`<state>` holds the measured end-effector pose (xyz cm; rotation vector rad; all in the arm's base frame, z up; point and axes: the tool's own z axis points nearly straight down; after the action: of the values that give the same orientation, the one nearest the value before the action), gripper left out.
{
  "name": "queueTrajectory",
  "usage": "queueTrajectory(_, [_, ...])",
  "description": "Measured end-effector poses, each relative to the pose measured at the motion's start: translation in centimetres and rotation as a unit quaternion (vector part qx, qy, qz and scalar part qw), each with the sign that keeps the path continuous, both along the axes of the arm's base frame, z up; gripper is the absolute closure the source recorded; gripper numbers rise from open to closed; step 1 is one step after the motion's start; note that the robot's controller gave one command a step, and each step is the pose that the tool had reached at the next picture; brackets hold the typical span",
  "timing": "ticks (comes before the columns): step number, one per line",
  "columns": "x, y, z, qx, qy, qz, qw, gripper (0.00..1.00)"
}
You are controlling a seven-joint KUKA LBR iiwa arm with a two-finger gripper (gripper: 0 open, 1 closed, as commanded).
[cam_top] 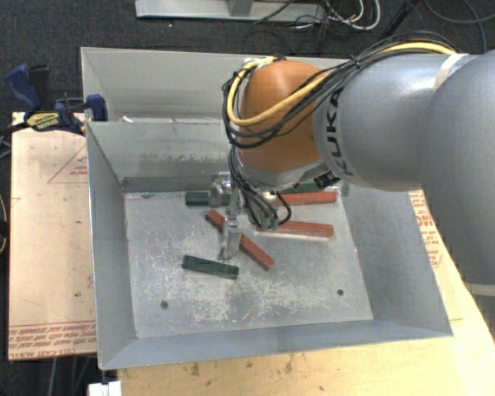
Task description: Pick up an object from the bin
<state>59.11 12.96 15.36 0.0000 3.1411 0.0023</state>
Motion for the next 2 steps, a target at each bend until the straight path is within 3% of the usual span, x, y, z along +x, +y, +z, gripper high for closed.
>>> queueTrajectory(1, [-2.9, 2.3, -8.0, 0.000, -0.0009, -0.016, 0.9999, 0.00])
queueTrajectory(2, [-4.0, 2.4, -6.6, 0.000, 0.0010, -0.040, 0.9992, 0.00])
